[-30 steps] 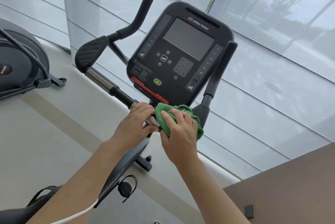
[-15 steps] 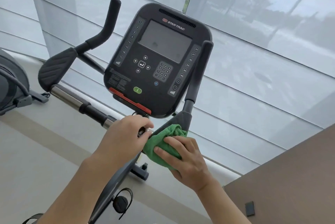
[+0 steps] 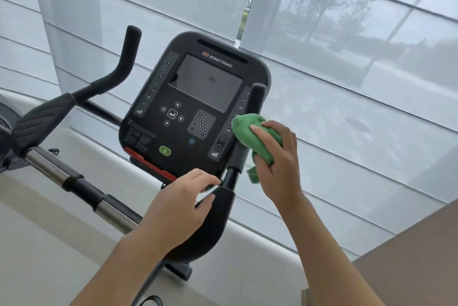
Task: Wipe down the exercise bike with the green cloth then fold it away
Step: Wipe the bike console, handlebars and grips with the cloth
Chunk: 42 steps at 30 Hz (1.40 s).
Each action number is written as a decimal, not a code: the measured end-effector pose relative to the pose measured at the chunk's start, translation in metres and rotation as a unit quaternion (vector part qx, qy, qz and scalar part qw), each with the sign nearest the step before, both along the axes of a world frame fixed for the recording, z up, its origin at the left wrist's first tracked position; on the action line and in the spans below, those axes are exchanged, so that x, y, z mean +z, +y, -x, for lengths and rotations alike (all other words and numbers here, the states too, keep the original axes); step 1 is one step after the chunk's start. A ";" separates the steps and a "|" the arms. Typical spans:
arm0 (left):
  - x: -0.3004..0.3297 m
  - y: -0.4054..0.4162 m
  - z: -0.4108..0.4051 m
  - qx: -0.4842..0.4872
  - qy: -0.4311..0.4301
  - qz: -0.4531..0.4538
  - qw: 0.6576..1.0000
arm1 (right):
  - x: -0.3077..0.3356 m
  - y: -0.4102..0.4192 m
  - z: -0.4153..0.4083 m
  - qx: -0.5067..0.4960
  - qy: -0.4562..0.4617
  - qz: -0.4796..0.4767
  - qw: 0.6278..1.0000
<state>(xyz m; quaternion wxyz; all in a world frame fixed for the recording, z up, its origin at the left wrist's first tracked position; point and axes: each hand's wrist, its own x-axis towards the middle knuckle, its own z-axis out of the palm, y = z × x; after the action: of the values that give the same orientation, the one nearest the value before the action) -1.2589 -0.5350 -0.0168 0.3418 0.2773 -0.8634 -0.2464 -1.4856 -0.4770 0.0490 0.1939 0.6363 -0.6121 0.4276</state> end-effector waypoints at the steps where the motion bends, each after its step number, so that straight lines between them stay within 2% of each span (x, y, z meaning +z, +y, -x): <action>1: 0.001 0.001 0.008 0.001 0.000 0.001 1.000 | 0.016 -0.005 0.004 0.002 0.002 0.013 1.000; 7: -0.010 0.009 0.049 0.040 -0.011 -0.020 0.999 | 0.083 -0.053 0.025 -0.035 0.020 0.043 0.998; 12: -0.020 0.018 0.061 0.085 -0.034 -0.017 0.996 | 0.085 -0.102 0.023 -0.095 0.065 -0.168 0.979; 15: -0.022 0.016 0.062 0.099 -0.034 -0.027 0.994 | 0.087 -0.125 0.024 -0.152 0.097 -0.181 0.967; 18: -0.023 0.015 0.064 0.100 -0.036 -0.031 0.994 | 0.106 -0.136 0.035 -0.131 0.072 -0.192 0.970; 20: -0.023 0.015 0.064 0.100 -0.039 -0.036 0.994 | 0.115 -0.134 0.049 -0.047 0.012 -0.223 0.974; 23: -0.023 0.016 0.064 0.104 -0.045 -0.040 0.993 | 0.118 -0.123 0.065 0.120 -0.186 -0.238 0.946; 26: -0.020 0.018 0.062 0.108 -0.048 -0.043 0.992 | 0.107 -0.119 0.062 0.132 -0.281 -0.167 0.936; 29: -0.018 0.018 0.062 0.109 -0.048 -0.044 0.992 | 0.087 -0.123 0.046 0.086 -0.369 -0.070 0.923; 31: -0.017 0.018 0.062 0.111 -0.048 -0.045 0.992 | 0.074 -0.129 0.032 -0.021 -0.301 -0.019 0.953; 33: -0.016 0.018 0.061 0.110 -0.046 -0.046 0.992 | 0.065 -0.133 0.018 -0.151 -0.136 -0.018 0.979; 36: -0.016 0.019 0.060 0.109 -0.044 -0.045 0.992 | 0.069 -0.134 0.004 -0.254 0.036 -0.107 0.960; 39: -0.014 0.020 0.060 0.107 -0.046 -0.042 0.992 | 0.087 -0.136 0.010 -0.265 0.115 -0.198 0.937; 42: -0.013 0.019 0.058 0.103 -0.048 -0.043 0.993 | 0.113 -0.137 0.020 -0.200 0.152 -0.268 0.930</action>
<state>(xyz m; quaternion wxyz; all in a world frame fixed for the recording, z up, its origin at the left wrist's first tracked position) -1.3170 -0.5155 -0.0297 0.3114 0.3910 -0.8343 -0.2327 -1.5056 -0.6145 0.1617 0.1882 0.5869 -0.7814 0.0977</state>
